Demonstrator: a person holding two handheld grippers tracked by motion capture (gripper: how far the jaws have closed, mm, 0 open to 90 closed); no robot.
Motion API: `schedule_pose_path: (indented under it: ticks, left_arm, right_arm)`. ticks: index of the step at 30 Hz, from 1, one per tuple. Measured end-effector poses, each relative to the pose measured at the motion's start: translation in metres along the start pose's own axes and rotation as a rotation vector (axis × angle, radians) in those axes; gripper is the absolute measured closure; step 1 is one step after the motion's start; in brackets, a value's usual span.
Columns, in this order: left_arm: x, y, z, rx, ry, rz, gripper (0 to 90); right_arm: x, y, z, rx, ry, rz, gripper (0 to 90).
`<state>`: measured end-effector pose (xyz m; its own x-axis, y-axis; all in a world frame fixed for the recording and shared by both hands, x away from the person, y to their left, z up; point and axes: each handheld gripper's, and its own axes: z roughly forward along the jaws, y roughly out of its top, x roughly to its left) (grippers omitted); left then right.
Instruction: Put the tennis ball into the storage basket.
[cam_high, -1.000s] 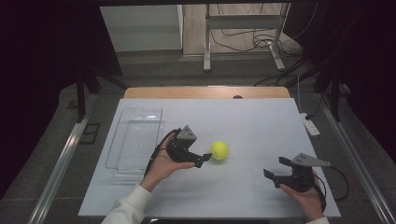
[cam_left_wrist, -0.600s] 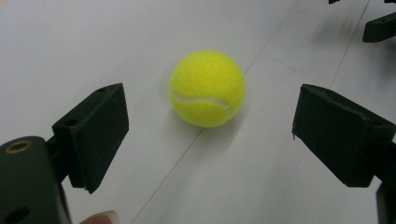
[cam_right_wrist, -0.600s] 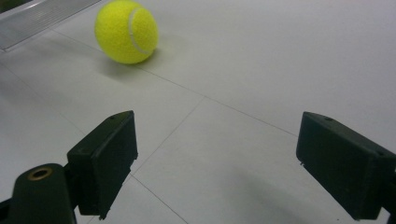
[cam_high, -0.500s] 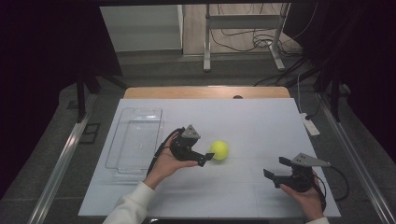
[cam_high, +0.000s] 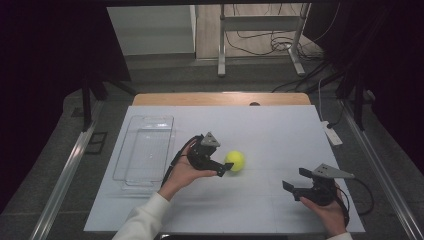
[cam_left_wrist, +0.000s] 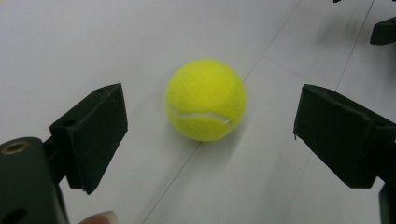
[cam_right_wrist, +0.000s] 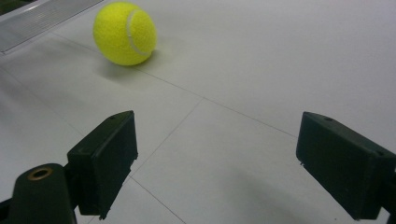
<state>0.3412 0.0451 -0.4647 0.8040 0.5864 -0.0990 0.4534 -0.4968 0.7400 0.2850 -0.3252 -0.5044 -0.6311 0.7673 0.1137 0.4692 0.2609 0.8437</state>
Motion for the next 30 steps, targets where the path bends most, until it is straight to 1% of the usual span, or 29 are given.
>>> schedule_pose_path:
  ticks: [7, 17, 21, 30]
  left_arm:
    - [-0.003, 0.007, 0.013, 0.023, -0.008, 0.006, 9.3]
    - [-0.002, 0.017, 0.026, 0.066, -0.016, 0.023, 7.5]
    - [-0.002, 0.018, 0.030, 0.073, -0.015, 0.021, 7.1]
    - [0.004, 0.019, 0.041, 0.100, -0.014, 0.007, 6.7]
  right_arm:
    - [0.001, 0.000, 0.000, 0.001, 0.004, -0.002, 13.0]
    - [0.000, 0.000, 0.000, 0.001, 0.006, -0.001, 13.0]
    - [0.000, 0.000, 0.000, 0.003, 0.007, -0.001, 13.0]
    - [0.000, -0.001, 0.001, 0.006, 0.008, -0.001, 13.0]
